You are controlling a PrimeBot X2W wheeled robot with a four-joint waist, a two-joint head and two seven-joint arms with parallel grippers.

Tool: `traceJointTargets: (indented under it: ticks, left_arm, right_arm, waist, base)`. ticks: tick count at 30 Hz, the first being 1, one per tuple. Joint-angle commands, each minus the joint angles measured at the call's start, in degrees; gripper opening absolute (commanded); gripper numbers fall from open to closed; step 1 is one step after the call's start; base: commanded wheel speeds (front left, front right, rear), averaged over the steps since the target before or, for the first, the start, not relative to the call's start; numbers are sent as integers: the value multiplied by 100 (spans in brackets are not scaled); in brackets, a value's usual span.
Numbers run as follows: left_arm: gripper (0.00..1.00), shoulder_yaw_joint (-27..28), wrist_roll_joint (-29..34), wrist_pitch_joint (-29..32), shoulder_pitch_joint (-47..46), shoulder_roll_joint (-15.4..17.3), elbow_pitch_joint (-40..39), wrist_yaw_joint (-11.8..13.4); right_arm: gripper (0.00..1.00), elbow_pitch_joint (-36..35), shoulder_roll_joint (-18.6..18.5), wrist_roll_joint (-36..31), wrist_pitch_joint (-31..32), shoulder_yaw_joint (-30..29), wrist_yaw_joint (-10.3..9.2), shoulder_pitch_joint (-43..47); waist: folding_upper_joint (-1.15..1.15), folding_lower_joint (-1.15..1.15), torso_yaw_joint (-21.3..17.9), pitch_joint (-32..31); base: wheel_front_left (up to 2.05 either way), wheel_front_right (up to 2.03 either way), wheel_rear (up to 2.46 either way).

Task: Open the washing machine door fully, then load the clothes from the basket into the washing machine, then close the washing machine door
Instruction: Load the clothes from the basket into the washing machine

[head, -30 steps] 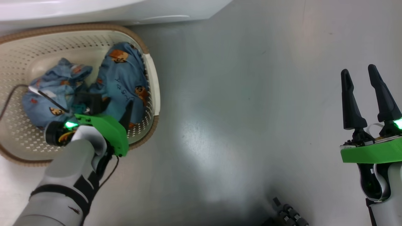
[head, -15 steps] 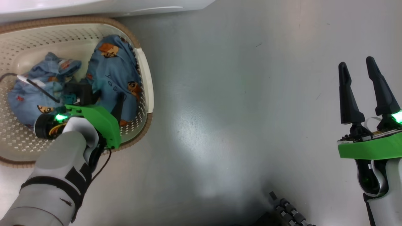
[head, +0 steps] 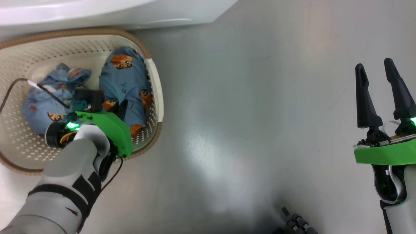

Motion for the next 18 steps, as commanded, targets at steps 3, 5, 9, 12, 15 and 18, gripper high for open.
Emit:
traceJointTargets:
  ticks: [3, 5, 9, 12, 15, 18]
  left_arm:
    - [0, 20, -109, -141, 178, 154, 16, -9]
    - [0, 143, -241, -171, 245, 162, 40, -9]
    - [0, 603, -169, -181, 433, 242, -207, -9]
    - [0, 1002, 113, -182, 693, 318, -415, -9]
    - [0, 1530, 515, -183, 935, 347, -525, -9]
    - [0, 2119, 975, -183, 1252, 305, -777, -9]
  right_arm:
    - [100, -76, -99, 7, -27, 72, 9, 221]
    - [100, -23, -114, -27, -27, 84, 9, 249]
    - [100, 110, -201, -100, -27, 176, 9, 382]
    - [100, 192, -267, -123, -27, 196, 9, 505]
    - [100, 269, -342, -131, -27, 185, 9, 661]
    - [100, 315, -389, -129, -27, 147, 9, 843]
  waist:
    - [0, 0, 140, -347]
    - [0, 0, 190, -534]
    - [0, 0, 310, -965]
    - [0, 0, 390, -1309]
    - [0, 0, 486, -1654]
    - [0, 0, 568, -2000]
  base:
    - [0, 0, 0]
    - [0, 0, 0]
    - [0, 0, 0]
    - [0, 0, 0]
    - [0, 0, 0]
    - [0, 0, 0]
